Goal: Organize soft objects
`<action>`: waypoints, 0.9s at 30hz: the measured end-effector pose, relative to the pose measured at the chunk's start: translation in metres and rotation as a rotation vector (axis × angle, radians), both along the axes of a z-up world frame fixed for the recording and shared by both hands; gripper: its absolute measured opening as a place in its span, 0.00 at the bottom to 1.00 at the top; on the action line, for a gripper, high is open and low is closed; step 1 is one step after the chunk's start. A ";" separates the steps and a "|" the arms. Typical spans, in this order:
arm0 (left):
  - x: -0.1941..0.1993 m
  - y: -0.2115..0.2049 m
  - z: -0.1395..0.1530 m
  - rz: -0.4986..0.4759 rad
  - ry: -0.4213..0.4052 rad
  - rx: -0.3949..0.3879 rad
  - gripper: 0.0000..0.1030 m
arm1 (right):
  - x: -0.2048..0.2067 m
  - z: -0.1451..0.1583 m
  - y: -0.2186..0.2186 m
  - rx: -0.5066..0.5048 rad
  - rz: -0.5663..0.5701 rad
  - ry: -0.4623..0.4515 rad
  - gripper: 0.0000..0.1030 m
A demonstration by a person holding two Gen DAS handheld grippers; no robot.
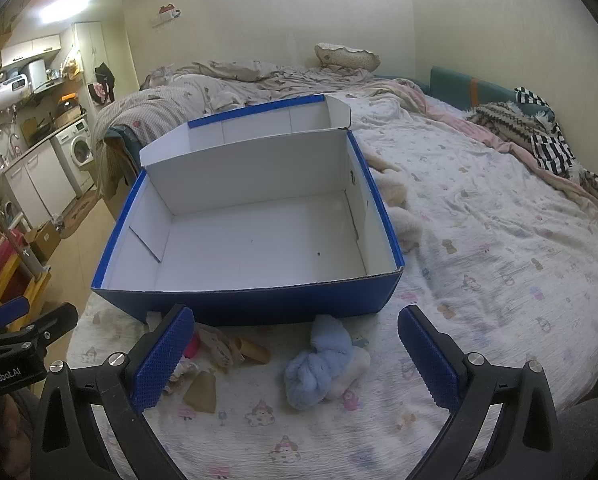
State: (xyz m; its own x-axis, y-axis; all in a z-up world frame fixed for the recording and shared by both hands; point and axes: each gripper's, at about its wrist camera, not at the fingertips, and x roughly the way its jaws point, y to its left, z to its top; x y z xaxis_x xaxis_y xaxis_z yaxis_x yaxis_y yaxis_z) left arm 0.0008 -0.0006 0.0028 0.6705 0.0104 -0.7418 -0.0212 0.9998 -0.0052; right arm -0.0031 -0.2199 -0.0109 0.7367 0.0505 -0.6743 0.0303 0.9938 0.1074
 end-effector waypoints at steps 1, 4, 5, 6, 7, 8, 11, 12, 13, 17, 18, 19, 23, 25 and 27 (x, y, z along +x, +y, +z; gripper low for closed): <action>0.000 0.000 0.000 0.000 0.000 0.001 0.99 | 0.000 0.000 0.000 0.000 0.000 0.000 1.00; 0.000 0.000 0.000 0.000 0.000 0.000 0.99 | 0.000 0.000 0.000 0.000 0.000 0.000 1.00; 0.000 0.000 0.000 0.000 -0.001 0.001 0.99 | 0.000 0.000 0.000 0.000 -0.001 0.000 1.00; 0.000 0.000 0.000 0.001 0.000 0.002 0.99 | 0.000 0.000 0.000 -0.001 -0.001 0.000 1.00; 0.000 0.002 -0.003 0.002 0.000 0.002 0.99 | 0.000 0.000 0.000 -0.001 0.000 0.000 1.00; -0.001 0.002 -0.003 0.001 0.000 0.002 0.99 | 0.000 0.000 0.000 0.000 0.000 0.000 1.00; -0.001 0.002 -0.003 0.001 0.000 0.002 0.99 | 0.001 0.000 0.000 -0.001 0.000 -0.001 1.00; -0.001 0.002 -0.003 0.001 0.000 0.002 0.99 | 0.001 0.000 0.001 -0.001 0.000 0.000 1.00; -0.001 0.002 -0.003 0.002 0.000 0.003 1.00 | 0.001 0.000 0.001 0.000 -0.001 0.000 1.00; -0.001 0.000 -0.004 0.004 -0.001 0.006 0.99 | 0.001 0.000 0.001 -0.001 0.000 0.000 1.00; 0.000 0.000 -0.005 0.004 -0.001 0.008 0.99 | 0.001 0.000 0.001 -0.001 0.000 -0.001 1.00; 0.000 0.001 -0.004 0.008 0.000 0.009 0.99 | 0.001 0.000 0.001 -0.002 0.000 -0.001 1.00; 0.000 0.001 -0.004 0.015 0.002 0.013 0.99 | 0.001 0.000 0.001 -0.001 -0.001 -0.001 1.00; 0.000 0.001 -0.003 0.017 0.002 0.012 0.99 | 0.000 0.000 0.001 -0.001 -0.001 -0.001 1.00; 0.000 0.001 -0.003 0.019 0.001 0.015 0.99 | 0.000 0.000 0.000 -0.002 0.000 -0.002 1.00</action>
